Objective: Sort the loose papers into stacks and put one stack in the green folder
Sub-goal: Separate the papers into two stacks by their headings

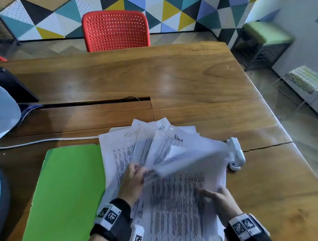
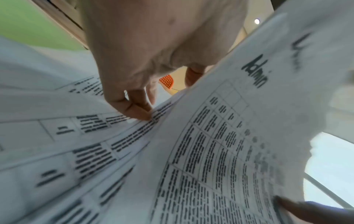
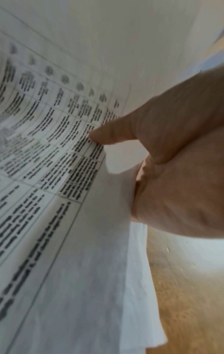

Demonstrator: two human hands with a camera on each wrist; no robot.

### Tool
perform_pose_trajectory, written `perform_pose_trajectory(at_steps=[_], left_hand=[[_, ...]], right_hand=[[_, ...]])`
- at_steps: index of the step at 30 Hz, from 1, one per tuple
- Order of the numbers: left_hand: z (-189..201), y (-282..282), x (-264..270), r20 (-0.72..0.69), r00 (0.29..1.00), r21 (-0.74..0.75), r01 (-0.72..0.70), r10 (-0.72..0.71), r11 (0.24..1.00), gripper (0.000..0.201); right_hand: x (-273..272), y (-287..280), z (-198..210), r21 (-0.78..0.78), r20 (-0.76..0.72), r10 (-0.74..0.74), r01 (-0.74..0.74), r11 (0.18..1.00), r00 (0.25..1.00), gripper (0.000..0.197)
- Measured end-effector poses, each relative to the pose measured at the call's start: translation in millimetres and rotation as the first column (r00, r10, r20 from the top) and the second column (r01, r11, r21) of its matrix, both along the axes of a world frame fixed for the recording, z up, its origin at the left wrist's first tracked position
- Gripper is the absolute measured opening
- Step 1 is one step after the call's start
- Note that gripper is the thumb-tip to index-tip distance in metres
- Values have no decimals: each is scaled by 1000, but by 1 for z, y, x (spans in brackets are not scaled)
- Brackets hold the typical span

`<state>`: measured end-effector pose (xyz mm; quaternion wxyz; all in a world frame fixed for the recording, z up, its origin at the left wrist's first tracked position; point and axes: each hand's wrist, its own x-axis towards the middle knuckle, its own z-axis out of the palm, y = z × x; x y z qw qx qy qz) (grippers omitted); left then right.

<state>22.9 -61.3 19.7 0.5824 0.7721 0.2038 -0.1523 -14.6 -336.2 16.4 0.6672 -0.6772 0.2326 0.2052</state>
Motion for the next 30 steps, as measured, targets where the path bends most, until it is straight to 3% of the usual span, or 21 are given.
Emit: perform_pose_trajectory(at_steps=[4, 7, 8, 10, 14, 18, 21, 24, 26, 28, 30], left_hand=[[-8, -1, 0, -34, 994, 144, 105, -101, 984, 26], [-2, -3, 2, -1, 986, 289, 162, -169, 943, 3], [-1, -5, 3, 31, 981, 321, 173, -193, 931, 17], [2, -9, 1, 20, 988, 218, 146, -153, 965, 43], [5, -11, -4, -74, 986, -34, 146, -148, 989, 68], [9, -10, -10, -65, 952, -118, 289, -298, 950, 21], [10, 1, -18, -10, 972, -269, 222, -233, 937, 29], [10, 16, -30, -36, 997, -431, 51, -74, 901, 30], [7, 26, -37, -69, 997, -491, -71, 43, 868, 56], [16, 30, -41, -90, 992, -513, -124, 91, 849, 90], [20, 27, -42, -98, 992, -497, -117, 78, 860, 96]], right_hand=[[3, 10, -2, -87, -41, -83, 80, 993, 996, 42], [1, 5, -7, -189, -109, -86, 64, 980, 990, 39], [1, 5, -6, -220, -112, -99, 72, 973, 989, 33], [1, 0, -5, -257, -60, -123, 104, 961, 991, 23], [1, -7, -8, -190, 3, -191, 188, 964, 982, 46], [0, -10, -9, -47, 27, -179, 180, 983, 984, 66], [2, -10, -4, 32, 47, -175, 173, 984, 984, 92], [9, -7, -1, 53, 86, -154, 149, 987, 984, 116], [15, -1, 4, 96, 86, -128, 120, 988, 988, 117], [21, 10, 12, 166, 62, -39, 28, 986, 997, 104], [25, 26, 22, 167, 82, 82, -95, 981, 993, 88]])
